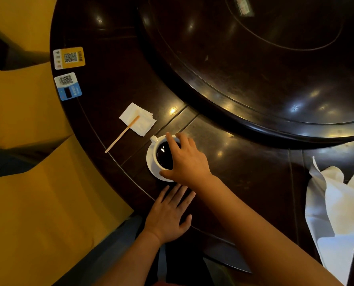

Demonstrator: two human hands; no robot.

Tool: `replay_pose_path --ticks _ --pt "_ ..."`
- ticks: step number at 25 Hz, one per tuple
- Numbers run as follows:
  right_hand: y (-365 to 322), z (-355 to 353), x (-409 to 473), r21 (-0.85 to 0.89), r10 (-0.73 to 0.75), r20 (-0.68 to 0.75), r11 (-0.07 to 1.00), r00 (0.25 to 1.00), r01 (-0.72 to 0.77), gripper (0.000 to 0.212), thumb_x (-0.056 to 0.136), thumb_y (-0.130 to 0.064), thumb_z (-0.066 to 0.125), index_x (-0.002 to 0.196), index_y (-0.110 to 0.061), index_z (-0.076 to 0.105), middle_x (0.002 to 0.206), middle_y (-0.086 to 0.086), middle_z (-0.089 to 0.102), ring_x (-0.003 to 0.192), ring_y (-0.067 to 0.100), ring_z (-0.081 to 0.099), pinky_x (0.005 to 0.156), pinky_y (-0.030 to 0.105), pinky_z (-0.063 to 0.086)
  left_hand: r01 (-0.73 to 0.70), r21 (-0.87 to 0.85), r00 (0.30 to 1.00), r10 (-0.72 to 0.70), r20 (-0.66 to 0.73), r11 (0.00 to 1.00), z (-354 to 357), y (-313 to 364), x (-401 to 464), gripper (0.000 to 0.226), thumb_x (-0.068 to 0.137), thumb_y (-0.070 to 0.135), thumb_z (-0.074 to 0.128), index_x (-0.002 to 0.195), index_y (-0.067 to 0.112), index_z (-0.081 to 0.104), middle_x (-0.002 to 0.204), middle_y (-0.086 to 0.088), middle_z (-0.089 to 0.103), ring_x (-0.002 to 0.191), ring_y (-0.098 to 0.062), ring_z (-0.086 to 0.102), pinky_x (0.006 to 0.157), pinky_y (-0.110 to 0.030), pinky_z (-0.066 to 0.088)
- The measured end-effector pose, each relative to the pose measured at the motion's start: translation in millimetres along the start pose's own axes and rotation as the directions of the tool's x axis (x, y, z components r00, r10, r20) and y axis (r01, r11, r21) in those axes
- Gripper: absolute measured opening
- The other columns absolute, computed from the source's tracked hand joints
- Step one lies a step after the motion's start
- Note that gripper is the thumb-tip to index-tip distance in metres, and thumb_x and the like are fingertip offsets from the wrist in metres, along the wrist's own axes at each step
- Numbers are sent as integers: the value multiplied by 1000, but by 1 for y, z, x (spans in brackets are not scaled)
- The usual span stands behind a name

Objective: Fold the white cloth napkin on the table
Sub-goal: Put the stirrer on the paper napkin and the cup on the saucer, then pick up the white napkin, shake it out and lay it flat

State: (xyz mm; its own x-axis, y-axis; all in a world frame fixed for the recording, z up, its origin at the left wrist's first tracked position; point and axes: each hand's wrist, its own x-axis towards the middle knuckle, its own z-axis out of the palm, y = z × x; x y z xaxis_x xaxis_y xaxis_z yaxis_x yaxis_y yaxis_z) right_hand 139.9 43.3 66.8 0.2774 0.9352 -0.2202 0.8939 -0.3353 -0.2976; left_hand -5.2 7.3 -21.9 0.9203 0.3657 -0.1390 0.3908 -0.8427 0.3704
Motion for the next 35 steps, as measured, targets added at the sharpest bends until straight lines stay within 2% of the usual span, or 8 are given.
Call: replay_pose_path --ticks 6,11,13,18,22,26,29,35 --pt "5 -5 -14 81 45 -40 996 998 -42 93 76 -59 61 147 -23 13 153 12 16 139 30 14 102 45 35 -5 78 994 -4 111 997 -8 5 1 60 83 48 38 135 17 36 134 -12 54 128 -24 33 110 -42 11" --pt "40 -13 -85 194 259 -165 955 952 -226 66 84 -50 56 139 -21 34 145 12 32 134 27 28 99 43 37 23 307 963 -103 247 951 -33 32 9 61 93 40 32 146 12 23 154 -19 18 143 -30 7 112 -48 19" --pt "64 -10 -126 202 354 -196 927 914 -316 58 84 -42 59 134 -15 45 141 15 40 130 29 36 97 45 42 23 367 948 -136 287 930 -49 51 24 59 94 39 35 144 9 25 152 -19 20 139 -33 19 111 -45 18" --pt "138 -7 -223 150 539 -454 831 709 -536 66 68 -23 77 128 -10 52 131 24 48 122 41 44 90 54 46 -197 184 971 166 171 963 -62 121 80 41 90 35 42 125 15 46 124 -6 54 116 -25 50 102 -40 27" --pt "198 -1 -276 94 728 -415 631 546 -770 85 62 -29 82 136 -15 44 144 26 34 133 46 26 94 65 34 -442 99 883 414 223 891 -46 206 130 67 89 28 50 148 20 18 156 -10 14 142 -25 11 113 -45 11" --pt "239 14 -294 121 733 -366 648 573 -752 72 58 -22 86 123 -10 57 134 29 47 121 49 45 80 56 50 -629 192 762 550 342 753 -19 271 179 77 89 16 52 149 25 5 158 -9 -8 143 -24 -10 113 -49 5" --pt "253 20 -296 206 735 -379 659 562 -723 63 57 -6 84 116 -8 63 122 29 56 108 46 57 66 44 56 -669 297 729 523 442 681 -1 291 199 62 95 18 43 148 24 11 157 -10 4 143 -26 -1 112 -49 5" --pt "257 10 -299 553 814 -184 549 551 -627 25 94 -13 45 110 -11 65 103 7 68 92 21 61 77 32 49 -681 187 703 562 435 708 2 290 213 26 94 28 44 110 16 61 130 -1 53 125 -20 40 108 -42 15"
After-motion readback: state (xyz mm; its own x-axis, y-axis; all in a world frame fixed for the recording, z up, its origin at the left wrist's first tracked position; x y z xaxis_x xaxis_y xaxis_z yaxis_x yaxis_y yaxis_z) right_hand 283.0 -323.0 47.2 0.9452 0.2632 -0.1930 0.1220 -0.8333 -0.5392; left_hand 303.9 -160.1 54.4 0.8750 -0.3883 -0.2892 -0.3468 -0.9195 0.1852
